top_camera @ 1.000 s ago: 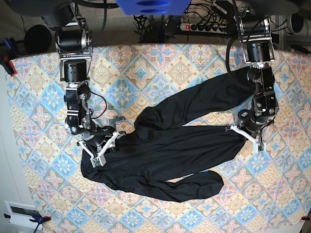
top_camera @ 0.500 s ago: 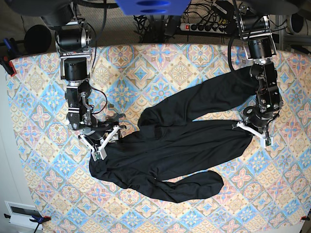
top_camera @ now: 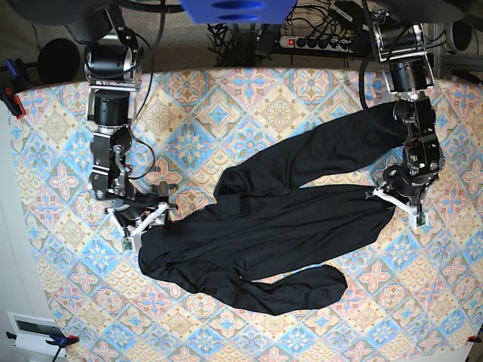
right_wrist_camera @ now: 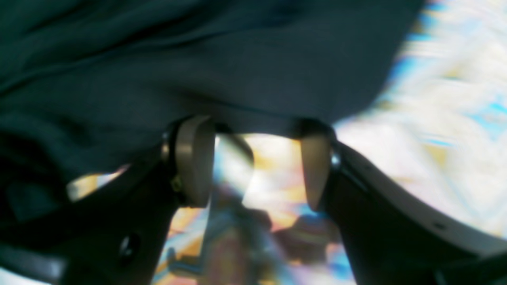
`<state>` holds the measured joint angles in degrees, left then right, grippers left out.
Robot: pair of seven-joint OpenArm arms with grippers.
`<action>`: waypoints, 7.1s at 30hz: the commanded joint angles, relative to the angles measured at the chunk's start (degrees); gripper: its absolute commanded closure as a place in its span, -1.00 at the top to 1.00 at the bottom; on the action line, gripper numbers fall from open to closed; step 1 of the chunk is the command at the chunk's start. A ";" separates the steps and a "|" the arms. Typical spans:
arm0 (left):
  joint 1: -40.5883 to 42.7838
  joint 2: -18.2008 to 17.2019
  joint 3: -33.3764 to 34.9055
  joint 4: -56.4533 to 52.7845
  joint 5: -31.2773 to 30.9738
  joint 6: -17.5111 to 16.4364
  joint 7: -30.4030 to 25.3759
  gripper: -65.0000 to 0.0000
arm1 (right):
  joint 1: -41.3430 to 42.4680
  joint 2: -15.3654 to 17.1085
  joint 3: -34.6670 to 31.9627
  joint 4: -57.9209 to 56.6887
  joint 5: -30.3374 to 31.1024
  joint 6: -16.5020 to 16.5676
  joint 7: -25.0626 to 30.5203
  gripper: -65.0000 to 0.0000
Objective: Layout the t-shirt on the table in an organized manner, then fold the t-shirt properly
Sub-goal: 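Pull the shirt taut, right gripper dragging its edge outward, then grasp the sleeve with the left gripper and spread it flat, then grasp the shirt body with the left gripper and pull it outward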
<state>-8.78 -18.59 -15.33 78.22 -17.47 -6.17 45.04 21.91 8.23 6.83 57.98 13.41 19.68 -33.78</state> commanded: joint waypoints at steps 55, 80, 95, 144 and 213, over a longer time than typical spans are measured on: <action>-1.11 -4.49 -0.01 0.95 -0.50 -0.55 -1.12 -0.52 | -11.41 11.51 10.97 26.73 0.70 0.58 -8.29 -1.00; 18.58 -13.28 8.26 23.72 -5.43 -0.81 -0.77 -0.50 | -7.19 10.54 14.93 23.48 -16.97 0.23 -9.52 -0.52; 15.06 -10.11 25.57 14.22 -5.43 -0.55 -1.04 -0.25 | -15.71 8.25 14.58 32.79 -9.15 0.49 -9.78 -0.51; 27.19 -14.69 20.92 33.39 -5.60 -0.55 -0.68 -1.00 | -21.60 11.33 -17.16 29.10 -23.83 1.55 -4.15 0.01; -5.95 6.06 22.23 -2.83 -1.82 -0.64 -0.68 -0.33 | -43.67 14.23 12.91 42.82 -24.27 1.64 -5.38 -1.00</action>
<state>-13.17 -12.05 7.14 74.59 -18.76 -7.03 45.32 -22.04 21.43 19.33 99.70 -10.52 21.87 -39.72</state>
